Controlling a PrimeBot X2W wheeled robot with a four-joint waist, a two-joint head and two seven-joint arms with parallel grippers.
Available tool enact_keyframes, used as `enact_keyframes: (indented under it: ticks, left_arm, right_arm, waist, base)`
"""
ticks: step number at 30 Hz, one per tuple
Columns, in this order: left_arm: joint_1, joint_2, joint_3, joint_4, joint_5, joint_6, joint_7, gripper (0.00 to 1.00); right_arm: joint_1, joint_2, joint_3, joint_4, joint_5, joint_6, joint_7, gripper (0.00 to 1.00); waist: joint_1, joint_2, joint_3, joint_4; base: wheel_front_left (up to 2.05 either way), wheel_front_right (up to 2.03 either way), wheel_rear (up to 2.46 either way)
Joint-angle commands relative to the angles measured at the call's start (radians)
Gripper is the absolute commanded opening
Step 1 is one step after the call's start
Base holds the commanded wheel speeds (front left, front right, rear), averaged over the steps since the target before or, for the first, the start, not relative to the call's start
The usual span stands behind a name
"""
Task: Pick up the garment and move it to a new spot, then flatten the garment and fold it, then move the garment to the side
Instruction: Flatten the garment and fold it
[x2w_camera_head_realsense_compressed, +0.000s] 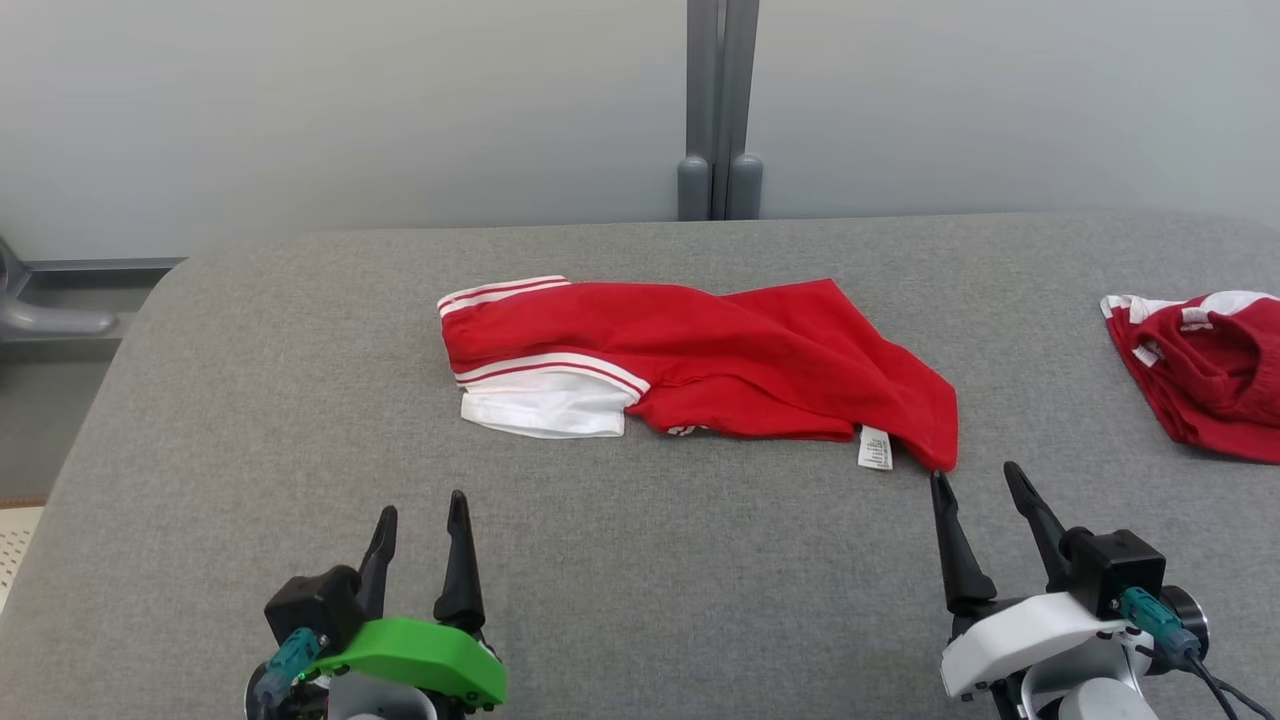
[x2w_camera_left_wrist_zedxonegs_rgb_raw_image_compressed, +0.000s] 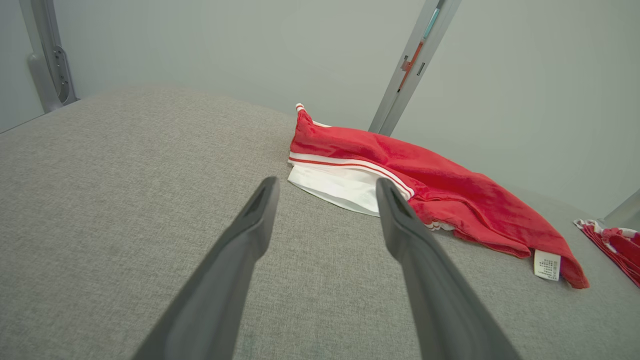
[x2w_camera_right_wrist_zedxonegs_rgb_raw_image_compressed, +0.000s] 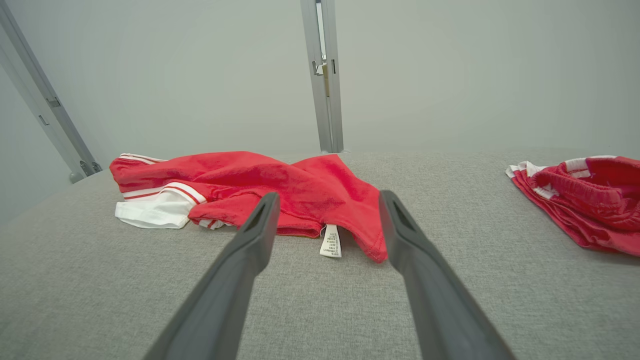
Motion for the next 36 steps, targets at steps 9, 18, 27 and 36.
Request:
enact_keyframes:
  ticks: [9,18,27,36]
  left_arm:
    - [-0.01,0.004,-0.007,0.029,0.021,0.007,0.002,1.0]
    - [-0.232,0.028,-0.029,0.184,0.021,-0.021,0.145,1.0]
    - [-0.451,0.058,0.02,0.392,-0.036,-0.029,0.273,1.0]
    - [-0.571,0.09,0.043,0.535,-0.051,0.0,0.307,1.0]
  right_arm:
    - [-0.011,-0.003,-0.004,0.011,0.0,-0.002,-0.003,1.0]
    - [-0.064,-0.003,0.024,-0.006,-0.009,-0.002,0.007,1.0]
    - [-0.126,-0.003,0.044,0.007,0.003,-0.002,0.0,1.0]
    - [-0.157,-0.003,0.052,0.018,0.01,-0.002,-0.008,1.0]
  waist:
    - [0.0,0.0,0.018,0.0]
    - [0.0,0.0,0.127,-0.05]
    - [0.0,0.0,0.246,-0.132]
    - [0.0,0.0,0.301,-0.191]
  base:
    - [0.0,0.0,0.0]
    - [0.0,0.0,0.0]
    - [0.0,0.0,0.0]
    - [0.0,0.0,0.0]
